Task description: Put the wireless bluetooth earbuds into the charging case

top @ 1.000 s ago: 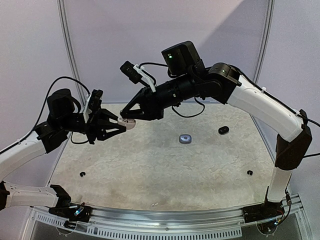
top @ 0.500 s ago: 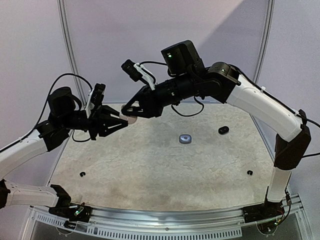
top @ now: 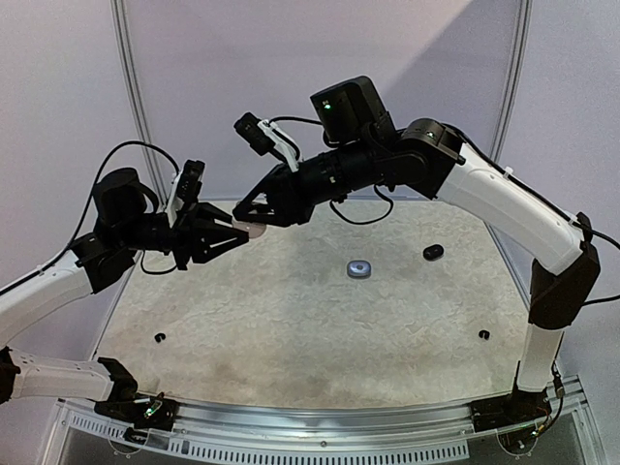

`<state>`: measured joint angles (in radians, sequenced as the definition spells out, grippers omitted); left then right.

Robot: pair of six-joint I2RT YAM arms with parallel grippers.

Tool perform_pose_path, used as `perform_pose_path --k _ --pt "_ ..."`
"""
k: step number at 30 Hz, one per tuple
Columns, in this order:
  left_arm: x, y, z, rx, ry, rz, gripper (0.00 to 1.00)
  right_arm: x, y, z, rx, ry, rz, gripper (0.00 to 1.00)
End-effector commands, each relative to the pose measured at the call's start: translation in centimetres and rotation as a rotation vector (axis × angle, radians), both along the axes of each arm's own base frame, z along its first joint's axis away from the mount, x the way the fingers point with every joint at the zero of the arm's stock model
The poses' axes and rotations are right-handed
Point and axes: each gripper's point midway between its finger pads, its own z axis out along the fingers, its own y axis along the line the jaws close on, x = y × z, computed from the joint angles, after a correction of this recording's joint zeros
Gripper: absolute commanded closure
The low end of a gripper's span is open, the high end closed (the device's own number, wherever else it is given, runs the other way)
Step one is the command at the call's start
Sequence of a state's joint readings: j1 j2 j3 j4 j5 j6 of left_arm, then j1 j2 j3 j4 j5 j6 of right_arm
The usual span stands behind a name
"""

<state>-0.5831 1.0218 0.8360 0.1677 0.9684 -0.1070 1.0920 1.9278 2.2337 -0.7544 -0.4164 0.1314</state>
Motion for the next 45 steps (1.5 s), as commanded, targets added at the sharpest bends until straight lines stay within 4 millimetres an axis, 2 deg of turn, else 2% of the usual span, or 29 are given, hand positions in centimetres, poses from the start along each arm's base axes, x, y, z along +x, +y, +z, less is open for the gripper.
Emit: perform_pose_path --k 1,7,10,17,21,31,37,45 --pt "-3.0 -0.2 3.6 -0.082 -0.132 -0.127 1.0 3.9 -0.4 -3.2 -0.094 -0.008 -0.132 0.71" --pt "-2.3 -0.4 3.8 -0.098 -0.058 -0.105 1.0 4.1 -0.4 -3.1 -0.095 -0.018 -0.144 0.69" --pt "-2.0 -0.5 4.0 -0.111 -0.016 -0.096 1.0 4.3 -0.6 -3.5 -0.11 -0.022 -0.156 0.71" --pt "-1.3 -0.7 4.5 -0.159 0.101 -0.089 1.0 5.6 -0.8 -3.8 -0.135 -0.047 -0.217 0.74" --pt "-0.9 -0.8 4.5 -0.178 0.133 -0.074 1.0 6.5 -0.5 -3.9 -0.138 -0.06 -0.253 0.71" --pt "-0.3 -0.9 4.0 -0.178 0.164 -0.053 1.0 6.8 0.1 -2.2 -0.07 -0.073 -0.259 0.64" --pt "-0.1 -0.9 3.8 -0.176 0.174 -0.042 1.0 7.5 -0.2 -1.2 -0.042 -0.08 -0.284 0.59" --pt "0.3 -0.8 4.6 -0.207 0.186 -0.018 1.0 8.3 -0.1 -0.9 -0.027 -0.092 -0.309 0.58"
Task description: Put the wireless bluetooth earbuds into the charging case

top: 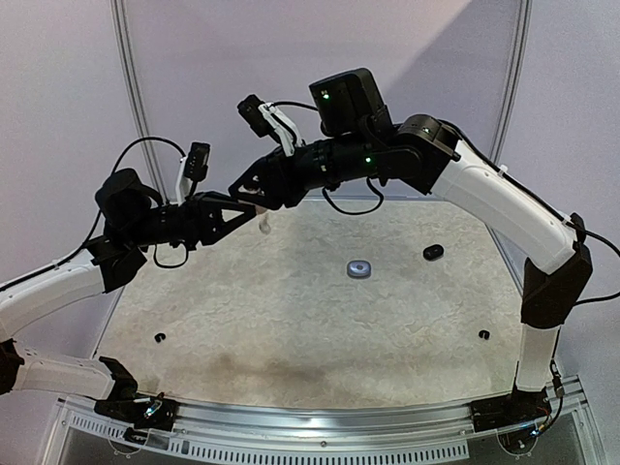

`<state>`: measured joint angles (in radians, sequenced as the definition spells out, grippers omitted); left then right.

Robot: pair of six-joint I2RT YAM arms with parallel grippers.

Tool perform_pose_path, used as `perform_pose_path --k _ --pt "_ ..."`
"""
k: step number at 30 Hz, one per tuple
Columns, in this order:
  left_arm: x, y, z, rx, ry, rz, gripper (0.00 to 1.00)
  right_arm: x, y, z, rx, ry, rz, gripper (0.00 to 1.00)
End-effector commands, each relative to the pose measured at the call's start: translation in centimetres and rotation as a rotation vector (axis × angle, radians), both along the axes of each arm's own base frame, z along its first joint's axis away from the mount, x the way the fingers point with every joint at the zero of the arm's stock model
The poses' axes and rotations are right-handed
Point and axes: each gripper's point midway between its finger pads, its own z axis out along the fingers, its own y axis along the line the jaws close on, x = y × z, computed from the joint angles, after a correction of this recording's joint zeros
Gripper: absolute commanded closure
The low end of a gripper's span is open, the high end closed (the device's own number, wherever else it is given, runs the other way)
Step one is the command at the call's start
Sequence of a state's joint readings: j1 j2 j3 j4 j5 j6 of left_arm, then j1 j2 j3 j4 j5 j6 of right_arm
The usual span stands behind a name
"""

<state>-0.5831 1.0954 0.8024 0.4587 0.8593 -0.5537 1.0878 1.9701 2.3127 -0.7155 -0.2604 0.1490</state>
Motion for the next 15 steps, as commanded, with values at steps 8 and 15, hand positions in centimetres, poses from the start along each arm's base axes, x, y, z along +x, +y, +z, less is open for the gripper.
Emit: perform_pose_path --k 8,15 --pt "-0.9 0.1 2.6 -0.087 -0.07 0.007 1.0 6.4 -0.8 -2.1 -0.042 -0.03 -0.218 0.58" --pt "2.9 1.7 -0.7 0.027 -0.001 0.186 1.0 7.2 -4.5 1.9 0.028 -0.061 -0.358 0.55"
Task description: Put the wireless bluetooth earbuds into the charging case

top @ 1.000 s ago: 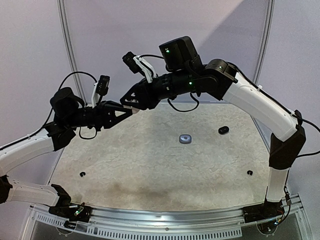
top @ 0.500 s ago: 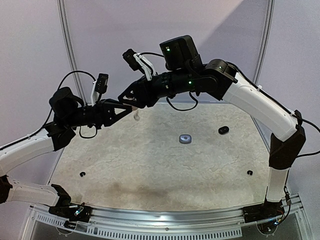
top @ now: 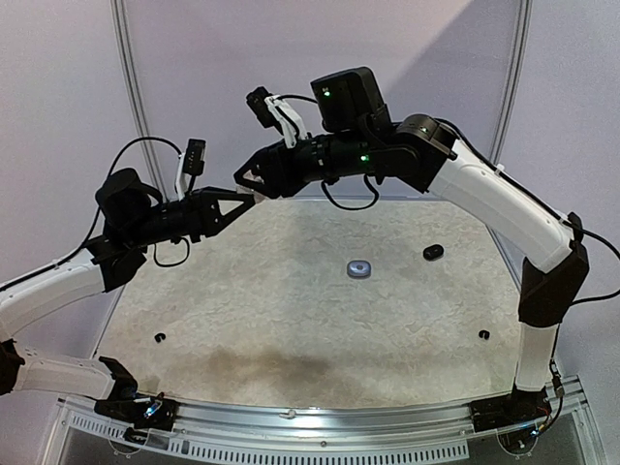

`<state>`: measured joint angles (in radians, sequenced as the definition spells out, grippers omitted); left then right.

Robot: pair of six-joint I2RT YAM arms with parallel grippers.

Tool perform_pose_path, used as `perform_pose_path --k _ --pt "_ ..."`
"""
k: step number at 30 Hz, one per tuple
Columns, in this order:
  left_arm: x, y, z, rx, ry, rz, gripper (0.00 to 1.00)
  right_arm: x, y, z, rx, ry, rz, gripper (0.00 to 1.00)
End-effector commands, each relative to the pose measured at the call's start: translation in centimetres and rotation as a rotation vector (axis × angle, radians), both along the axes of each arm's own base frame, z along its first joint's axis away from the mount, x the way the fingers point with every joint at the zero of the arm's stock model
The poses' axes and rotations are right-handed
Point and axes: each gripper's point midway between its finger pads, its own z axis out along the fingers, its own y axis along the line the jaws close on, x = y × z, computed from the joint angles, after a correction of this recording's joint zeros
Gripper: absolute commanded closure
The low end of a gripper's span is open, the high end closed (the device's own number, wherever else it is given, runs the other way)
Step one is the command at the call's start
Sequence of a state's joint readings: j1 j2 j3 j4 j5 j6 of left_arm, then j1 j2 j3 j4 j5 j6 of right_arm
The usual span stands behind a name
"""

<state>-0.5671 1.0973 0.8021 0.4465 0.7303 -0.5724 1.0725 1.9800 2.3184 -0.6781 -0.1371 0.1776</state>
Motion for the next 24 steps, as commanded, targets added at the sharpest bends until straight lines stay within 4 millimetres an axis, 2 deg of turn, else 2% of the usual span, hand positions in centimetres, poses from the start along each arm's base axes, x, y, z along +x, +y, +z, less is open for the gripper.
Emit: perform_pose_path --k 1,2,4,7,11,14,16,19,22,24 --pt "0.6 1.2 -0.9 0.057 -0.039 0.064 1.0 4.1 -4.5 1.9 0.027 -0.036 -0.229 0.55" --pt "1.0 1.6 -1.2 0.066 -0.037 0.093 1.0 3.7 -5.4 3.0 0.049 -0.045 -0.24 0.55" --pt "1.7 2.3 -1.5 0.081 -0.033 0.143 1.0 3.3 -6.6 3.6 0.058 -0.045 -0.262 0.54" --pt "2.8 3.4 -2.1 0.1 -0.022 0.211 1.0 2.9 -8.7 2.3 0.011 -0.022 -0.304 0.54" --pt "3.9 4.9 -2.9 0.124 -0.017 0.288 1.0 2.0 -10.6 -3.7 -0.117 0.103 -0.35 0.54" --pt "4.1 5.6 -3.7 0.153 -0.029 0.318 1.0 0.5 -11.9 -10.2 -0.239 0.276 -0.394 0.55" --pt "4.0 6.0 -4.0 0.167 -0.045 0.336 1.0 -1.3 -12.4 -14.8 -0.327 0.384 -0.426 0.56" --pt "3.8 6.4 -4.1 0.168 -0.066 0.358 1.0 -4.7 -11.6 -20.0 -0.463 0.452 -0.403 0.56" --pt "3.2 6.5 -4.2 0.148 -0.077 0.349 1.0 -7.8 -10.1 -23.5 -0.589 0.494 -0.371 0.55" --pt "2.5 6.5 -4.2 0.129 -0.088 0.33 1.0 -9.6 -9.3 -25.0 -0.651 0.5 -0.356 0.55"
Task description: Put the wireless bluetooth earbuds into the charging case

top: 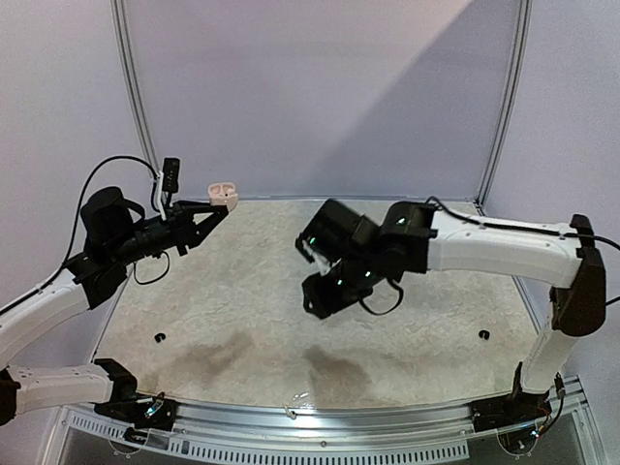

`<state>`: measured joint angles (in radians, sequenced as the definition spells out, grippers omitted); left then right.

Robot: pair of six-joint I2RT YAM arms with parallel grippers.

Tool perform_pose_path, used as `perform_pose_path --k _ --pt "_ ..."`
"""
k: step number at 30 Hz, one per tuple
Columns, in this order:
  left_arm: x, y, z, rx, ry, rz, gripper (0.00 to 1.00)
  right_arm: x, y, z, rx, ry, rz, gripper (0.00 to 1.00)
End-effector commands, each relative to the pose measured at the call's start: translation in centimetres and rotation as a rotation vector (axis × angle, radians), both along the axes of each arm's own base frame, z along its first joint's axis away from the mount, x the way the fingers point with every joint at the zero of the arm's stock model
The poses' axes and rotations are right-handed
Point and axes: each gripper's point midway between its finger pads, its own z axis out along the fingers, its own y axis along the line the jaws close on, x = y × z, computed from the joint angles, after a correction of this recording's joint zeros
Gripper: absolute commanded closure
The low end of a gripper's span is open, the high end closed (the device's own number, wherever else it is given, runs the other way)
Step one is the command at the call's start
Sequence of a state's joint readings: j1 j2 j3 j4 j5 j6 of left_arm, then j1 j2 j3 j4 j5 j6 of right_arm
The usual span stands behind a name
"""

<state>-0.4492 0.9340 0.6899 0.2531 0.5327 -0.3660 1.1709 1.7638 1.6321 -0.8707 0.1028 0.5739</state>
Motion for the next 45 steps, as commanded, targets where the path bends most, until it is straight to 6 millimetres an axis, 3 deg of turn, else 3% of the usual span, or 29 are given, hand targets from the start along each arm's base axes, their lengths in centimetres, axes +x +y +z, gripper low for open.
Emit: perform_pose_path --k 1,7,11,24,32,38,42,45 --pt "-0.9 0.5 -0.6 -0.013 -0.033 -0.008 1.0 -4.8 0.9 -3.7 -0.136 0.099 0.003 0.54" --pt "-2.5 0.6 -0.9 -0.036 -0.077 -0.047 1.0 -10.1 3.2 -6.8 -0.195 0.139 0.053 0.44" --pt "-3.3 1.0 -0.3 -0.032 -0.12 -0.053 1.0 -11.0 3.1 -8.8 -0.266 0.142 0.059 0.44" --pt "-4.4 2.1 -0.7 -0.01 -0.124 -0.013 1.0 -16.5 5.1 -15.0 -0.324 0.268 0.218 0.57" --pt "-4.8 1.8 -0.8 -0.018 -0.116 -0.045 1.0 -17.2 8.0 -16.5 -0.252 0.27 0.149 0.61" --pt "-4.1 1.1 -0.8 -0.027 -0.116 -0.069 1.0 -16.3 5.4 -18.1 -0.382 0.246 0.058 0.66" --pt "-3.9 1.1 -0.7 -0.031 -0.126 -0.068 1.0 -15.8 5.0 -16.9 -0.39 0.221 0.053 0.67" --pt "-4.0 1.1 -1.2 -0.026 -0.108 -0.068 1.0 -15.9 6.9 -14.8 -0.317 0.205 0.103 0.67"
